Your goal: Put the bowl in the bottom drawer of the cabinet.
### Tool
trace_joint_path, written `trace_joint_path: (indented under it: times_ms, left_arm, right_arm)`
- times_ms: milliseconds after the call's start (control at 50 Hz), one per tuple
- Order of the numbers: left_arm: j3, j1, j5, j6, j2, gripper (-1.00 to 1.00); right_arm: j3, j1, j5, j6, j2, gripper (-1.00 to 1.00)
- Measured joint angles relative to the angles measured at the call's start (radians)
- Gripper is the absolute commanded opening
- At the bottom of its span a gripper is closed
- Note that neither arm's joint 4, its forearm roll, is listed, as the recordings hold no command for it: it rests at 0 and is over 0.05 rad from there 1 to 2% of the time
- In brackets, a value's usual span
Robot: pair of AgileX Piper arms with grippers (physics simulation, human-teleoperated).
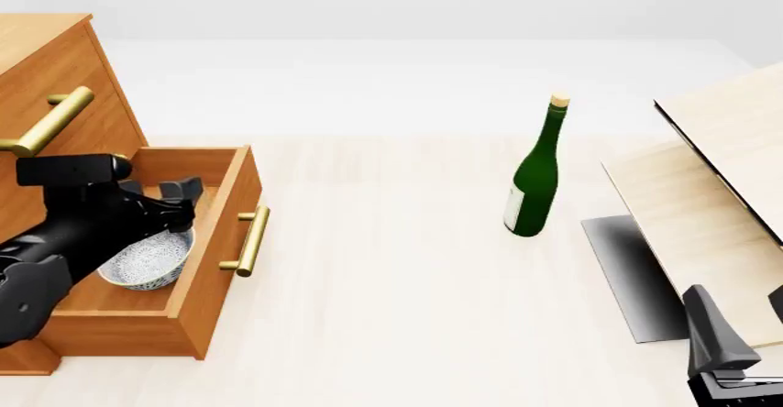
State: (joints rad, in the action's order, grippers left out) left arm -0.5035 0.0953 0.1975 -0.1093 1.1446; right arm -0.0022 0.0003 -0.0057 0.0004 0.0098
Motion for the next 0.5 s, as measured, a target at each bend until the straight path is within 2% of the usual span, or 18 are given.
trace_joint_path:
  times_ms: [500]
  left_arm:
    - [0.022,0.025,0.011,-0.014,-0.074,1.00]
  right_arm:
    - [0.000,0.000,0.000,0.000,0.000,1.00]
